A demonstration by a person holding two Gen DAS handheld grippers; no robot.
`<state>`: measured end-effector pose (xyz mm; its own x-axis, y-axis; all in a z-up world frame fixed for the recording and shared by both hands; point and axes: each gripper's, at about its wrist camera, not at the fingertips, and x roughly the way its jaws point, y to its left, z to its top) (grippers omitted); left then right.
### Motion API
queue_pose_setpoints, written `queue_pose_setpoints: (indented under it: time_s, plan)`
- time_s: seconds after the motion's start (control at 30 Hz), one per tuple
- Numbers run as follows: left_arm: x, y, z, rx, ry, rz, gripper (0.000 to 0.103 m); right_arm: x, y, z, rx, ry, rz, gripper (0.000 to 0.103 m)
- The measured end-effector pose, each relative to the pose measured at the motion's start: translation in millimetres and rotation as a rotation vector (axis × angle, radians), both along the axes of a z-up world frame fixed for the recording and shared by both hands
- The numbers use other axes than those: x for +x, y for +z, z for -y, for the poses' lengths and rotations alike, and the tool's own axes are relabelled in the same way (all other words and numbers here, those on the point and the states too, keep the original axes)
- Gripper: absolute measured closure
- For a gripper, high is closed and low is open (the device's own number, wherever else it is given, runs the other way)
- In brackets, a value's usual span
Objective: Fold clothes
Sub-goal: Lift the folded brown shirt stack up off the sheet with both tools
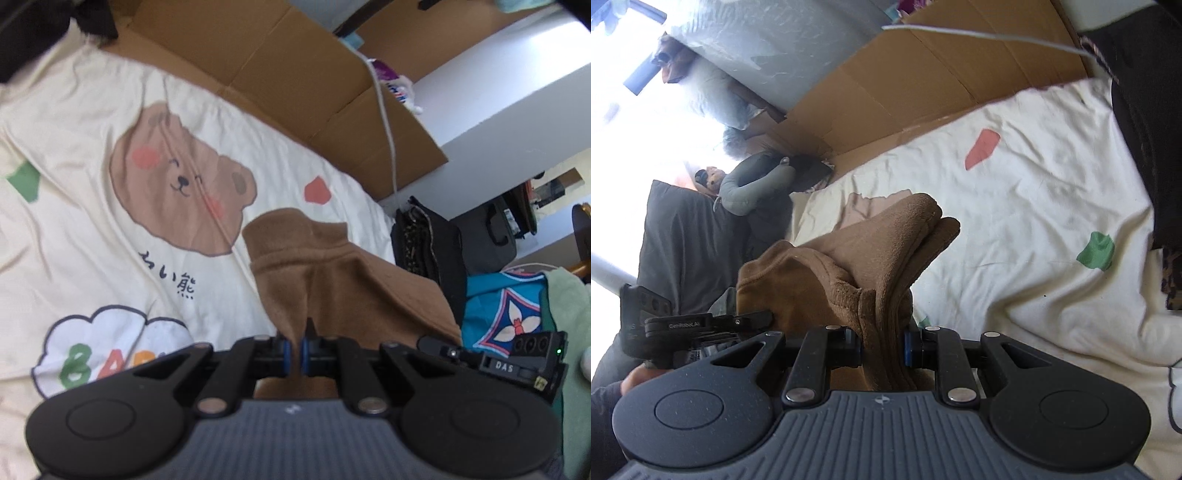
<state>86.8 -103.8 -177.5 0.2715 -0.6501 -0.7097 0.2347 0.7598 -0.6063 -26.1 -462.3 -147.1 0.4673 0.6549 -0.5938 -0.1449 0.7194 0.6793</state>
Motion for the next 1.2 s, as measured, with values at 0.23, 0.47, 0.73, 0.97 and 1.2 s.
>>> queue_pose_setpoints:
  time_s: [0.23,0.47,0.73,0.97,1.2]
  plan:
    - [-29,53,1,0.008,0.041,0.066,0.098,-29,59,-1,0.024,0.055,0.11,0.084]
    - [-57,113,6,-0.004,0.041,0.157,0.098,-47,121,-4,-0.009,0.064,0.182,0.084]
    - [-79,186,6,-0.057,0.048,0.264,0.098,-66,201,-4,-0.017,0.082,0.293,0.085]
    - [-99,237,3,-0.098,0.058,0.333,0.098,-82,254,-1,-0.025,0.056,0.368,0.085]
    - [-117,273,5,-0.082,0.045,0.396,0.098,-98,286,1,-0.029,0.028,0.395,0.085]
